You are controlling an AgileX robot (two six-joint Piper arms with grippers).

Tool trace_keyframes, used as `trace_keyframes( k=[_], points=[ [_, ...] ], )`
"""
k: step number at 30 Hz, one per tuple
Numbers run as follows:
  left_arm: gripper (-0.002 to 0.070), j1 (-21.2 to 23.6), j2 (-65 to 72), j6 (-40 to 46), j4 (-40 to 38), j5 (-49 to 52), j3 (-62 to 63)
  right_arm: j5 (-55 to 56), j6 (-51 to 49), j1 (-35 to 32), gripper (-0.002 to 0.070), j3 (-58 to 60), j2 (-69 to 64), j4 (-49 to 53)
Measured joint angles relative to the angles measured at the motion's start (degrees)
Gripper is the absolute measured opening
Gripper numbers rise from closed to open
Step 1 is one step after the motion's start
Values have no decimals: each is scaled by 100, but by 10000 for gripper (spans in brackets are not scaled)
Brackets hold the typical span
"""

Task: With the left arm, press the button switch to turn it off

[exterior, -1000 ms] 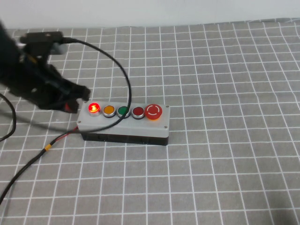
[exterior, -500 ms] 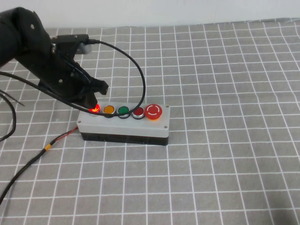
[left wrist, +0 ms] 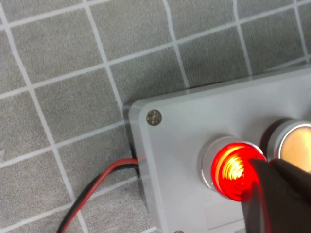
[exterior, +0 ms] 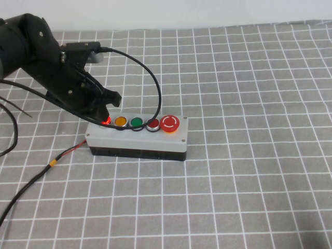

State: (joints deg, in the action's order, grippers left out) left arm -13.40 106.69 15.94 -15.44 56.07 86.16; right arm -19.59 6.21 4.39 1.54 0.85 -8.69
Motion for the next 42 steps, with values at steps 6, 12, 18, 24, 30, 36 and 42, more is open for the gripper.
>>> trace_keyframes(
  k=[6, 12, 18, 24, 30, 36, 42],
  points=[
    [-4, 0, 0, 9, 0, 0, 0, 0, 0, 0, -18, 0, 0, 0],
    [-4, 0, 85, 24, -9, 61, 37, 0, 0, 0, -18, 0, 0, 0],
    [-4, 0, 163, 84, -145, 139, 100, 0, 0, 0, -18, 0, 0, 0],
    [-4, 0, -66, 168, -112, 30, 51, 0, 0, 0, -18, 0, 0, 0],
    [-4, 0, -1281, 279, -50, -737, -453, 0, 0, 0, -18, 0, 0, 0],
    [-4, 0, -3060, 369, -50, -1709, -1792, 0, 0, 0, -18, 0, 0, 0],
    [-4, 0, -4914, 395, -72, -2736, -3498, 0, 0, 0, -18, 0, 0, 0]
  ],
)
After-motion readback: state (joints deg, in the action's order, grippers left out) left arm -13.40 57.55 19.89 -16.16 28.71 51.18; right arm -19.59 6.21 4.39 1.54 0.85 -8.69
